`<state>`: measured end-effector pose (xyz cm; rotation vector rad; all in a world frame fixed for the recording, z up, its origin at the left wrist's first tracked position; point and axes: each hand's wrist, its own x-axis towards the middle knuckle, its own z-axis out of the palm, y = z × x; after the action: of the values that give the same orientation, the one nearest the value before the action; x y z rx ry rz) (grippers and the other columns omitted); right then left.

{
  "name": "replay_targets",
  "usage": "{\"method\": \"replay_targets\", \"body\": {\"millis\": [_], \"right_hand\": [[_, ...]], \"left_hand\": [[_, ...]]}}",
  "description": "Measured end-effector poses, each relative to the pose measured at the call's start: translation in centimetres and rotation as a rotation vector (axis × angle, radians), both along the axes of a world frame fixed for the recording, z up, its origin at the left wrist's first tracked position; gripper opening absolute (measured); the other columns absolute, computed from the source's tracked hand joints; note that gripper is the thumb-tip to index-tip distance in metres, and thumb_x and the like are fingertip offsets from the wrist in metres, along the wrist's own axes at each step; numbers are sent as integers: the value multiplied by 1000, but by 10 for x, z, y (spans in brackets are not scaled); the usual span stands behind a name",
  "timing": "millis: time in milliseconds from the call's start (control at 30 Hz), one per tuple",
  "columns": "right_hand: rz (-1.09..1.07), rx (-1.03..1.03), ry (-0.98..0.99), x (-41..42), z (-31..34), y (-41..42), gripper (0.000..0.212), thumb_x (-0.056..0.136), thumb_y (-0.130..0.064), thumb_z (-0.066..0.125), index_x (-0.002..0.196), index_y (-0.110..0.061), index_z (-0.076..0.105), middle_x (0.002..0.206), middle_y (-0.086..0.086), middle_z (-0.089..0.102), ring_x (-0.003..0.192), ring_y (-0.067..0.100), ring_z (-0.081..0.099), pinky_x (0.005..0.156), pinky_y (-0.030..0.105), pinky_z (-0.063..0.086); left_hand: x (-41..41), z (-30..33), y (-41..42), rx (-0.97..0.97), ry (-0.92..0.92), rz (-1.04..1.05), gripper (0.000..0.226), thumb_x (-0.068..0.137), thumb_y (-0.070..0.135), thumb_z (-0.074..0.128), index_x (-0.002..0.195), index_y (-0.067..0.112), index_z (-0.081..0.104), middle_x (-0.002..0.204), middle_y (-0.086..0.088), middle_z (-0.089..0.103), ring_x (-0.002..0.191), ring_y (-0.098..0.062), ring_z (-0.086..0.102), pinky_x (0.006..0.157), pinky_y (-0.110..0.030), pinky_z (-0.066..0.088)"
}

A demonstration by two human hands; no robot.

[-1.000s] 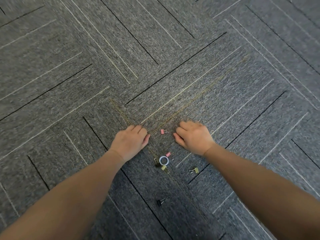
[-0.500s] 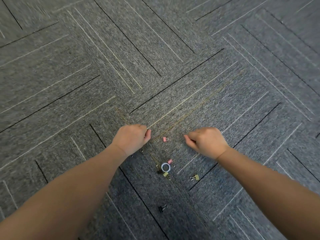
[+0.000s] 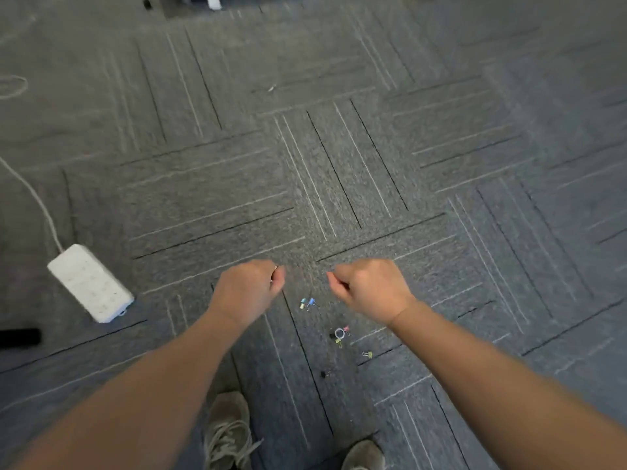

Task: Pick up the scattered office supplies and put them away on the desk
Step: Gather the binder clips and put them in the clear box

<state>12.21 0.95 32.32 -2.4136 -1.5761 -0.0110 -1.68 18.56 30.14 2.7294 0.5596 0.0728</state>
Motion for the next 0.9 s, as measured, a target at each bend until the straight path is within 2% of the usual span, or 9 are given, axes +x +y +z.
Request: {"method": "replay_targets", "body": {"millis": [67, 200, 333, 467, 533, 633, 700, 767, 900], "right_hand": [[78, 33, -2, -19, 71, 42, 42, 87, -32, 46, 49, -15, 51, 40, 0, 50, 33, 24, 48, 37, 21, 32], [279, 119, -32, -71, 221, 140, 40, 86, -35, 50, 51, -16, 52, 42, 2, 53, 37, 26, 54, 34, 25, 35], [533, 267, -80, -146, 365, 255, 40, 85, -36, 48, 50, -17, 51, 43, 1, 52, 39, 23, 54, 33, 25, 33], [713, 392, -58, -249, 475, 361, 40, 86, -36, 46, 51, -16, 46, 44, 1, 52, 41, 26, 56, 34, 26, 35], [784, 458, -40, -309, 517, 404, 41, 87, -35, 46, 51, -15, 45, 45, 1, 52, 42, 27, 55, 34, 28, 36], [893, 523, 11, -395, 559, 447, 41, 88, -33, 49, 51, -16, 44, 44, 2, 49, 41, 27, 54, 35, 31, 38], [978, 529, 25, -448, 575, 464, 42, 89, -32, 50, 51, -17, 44, 44, 2, 48, 41, 27, 53, 36, 31, 38], [1078, 537, 21, -494, 581, 478, 41, 89, -30, 51, 51, -18, 42, 42, 1, 45, 38, 25, 49, 35, 28, 34], [1220, 484, 95, -564, 576, 501, 42, 87, -28, 48, 49, -18, 34, 39, -1, 31, 33, 23, 35, 36, 23, 27]], "left_hand": [[-29, 74, 25, 7, -1, 164, 43, 79, 17, 66, 49, 16, 36, 38, -8, 44, 31, -27, 44, 32, -26, 32], [-100, 224, 81, 26, -61, 517, 37, 77, 32, 50, 46, 12, 47, 41, -10, 52, 34, -31, 51, 31, -26, 35], [-191, 364, 151, 176, -167, 774, 37, 75, 31, 50, 44, 14, 43, 38, -7, 48, 33, -30, 49, 30, -25, 32], [-306, 476, 209, 275, -198, 967, 36, 78, 32, 47, 46, 16, 42, 41, -5, 49, 36, -28, 51, 35, -27, 37], [-361, 522, 224, 226, -154, 1078, 36, 85, 30, 52, 53, 18, 43, 52, -7, 57, 48, -29, 58, 44, -31, 41], [-431, 563, 235, 179, -111, 1244, 31, 96, 35, 41, 72, 18, 51, 77, -7, 66, 76, -28, 63, 62, -32, 41], [-472, 577, 235, 71, -142, 1360, 33, 97, 36, 36, 85, 15, 59, 86, -6, 66, 83, -27, 62, 65, -31, 40], [-509, 579, 235, 61, -173, 1473, 34, 97, 34, 37, 77, 16, 59, 80, -8, 67, 78, -27, 63, 62, -31, 41], [-556, 562, 238, -31, -158, 1647, 41, 95, 31, 40, 57, 17, 39, 62, -4, 55, 59, -24, 56, 54, -31, 42]]}}
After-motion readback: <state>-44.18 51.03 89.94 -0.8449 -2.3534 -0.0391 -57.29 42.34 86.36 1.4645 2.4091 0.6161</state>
